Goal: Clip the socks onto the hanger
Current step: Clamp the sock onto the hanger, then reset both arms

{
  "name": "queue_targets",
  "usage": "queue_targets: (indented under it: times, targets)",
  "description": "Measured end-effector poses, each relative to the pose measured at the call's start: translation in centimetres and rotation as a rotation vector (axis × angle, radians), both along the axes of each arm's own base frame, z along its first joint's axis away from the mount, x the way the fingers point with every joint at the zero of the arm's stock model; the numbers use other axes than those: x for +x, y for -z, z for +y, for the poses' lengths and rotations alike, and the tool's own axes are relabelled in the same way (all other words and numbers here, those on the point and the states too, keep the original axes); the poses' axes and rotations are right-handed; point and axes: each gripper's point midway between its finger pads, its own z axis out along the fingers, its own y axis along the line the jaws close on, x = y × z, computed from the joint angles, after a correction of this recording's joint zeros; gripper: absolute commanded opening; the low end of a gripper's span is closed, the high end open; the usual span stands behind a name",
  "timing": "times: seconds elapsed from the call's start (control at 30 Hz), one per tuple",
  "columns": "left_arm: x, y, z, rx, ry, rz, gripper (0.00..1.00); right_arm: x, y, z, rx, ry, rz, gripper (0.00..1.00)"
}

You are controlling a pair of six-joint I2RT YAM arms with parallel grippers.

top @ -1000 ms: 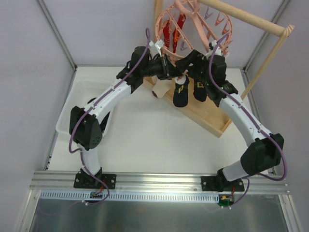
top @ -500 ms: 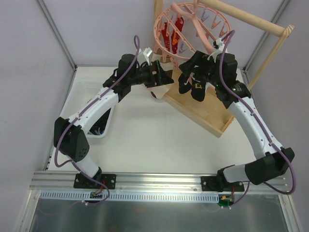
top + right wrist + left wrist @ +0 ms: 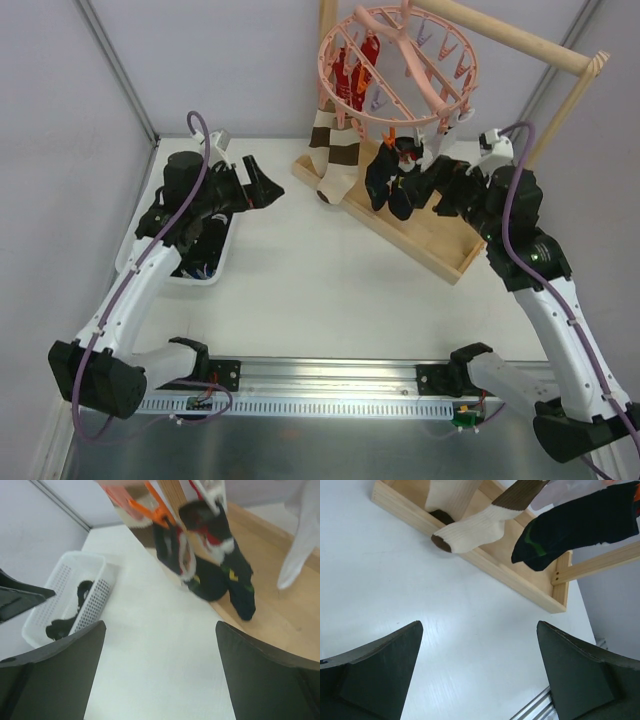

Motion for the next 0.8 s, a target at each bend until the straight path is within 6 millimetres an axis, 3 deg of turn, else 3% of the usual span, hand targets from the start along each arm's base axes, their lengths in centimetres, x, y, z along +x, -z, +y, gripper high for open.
queue_targets:
  times: [0.2, 0.33, 0.5, 0.63, 0.8]
  targets:
    - [-2.8, 0.9, 1.8, 0.042, -0.049, -0.008, 0.99, -2.8, 5.2, -1.1, -0.007, 0.011, 0.069, 0.96]
    - [-4.2, 3.4, 3.2, 0.065, -0.090, 0.036, 0.99, -4.8, 8.6, -2.4, -0.015, 0.040, 0.096, 0.96]
    - [-6.8, 6.3, 5.0, 0.109, -0.143, 0.070, 0.99, -6.7, 10.2, -4.0, -0.032, 0.077, 0.059, 0.96]
    - [-8.1, 6.0, 5.9, 0.127, -0.164, 0.011, 0.99, -7.7, 11.6, -5.3, -0.051, 0.116, 0.033, 0.96]
    - [-8.1, 5.5, 6.4, 0.145, -0.179, -0.024, 0.99, -8.3, 13.7, -6.6, -0.095, 0.158, 0.044, 0.96]
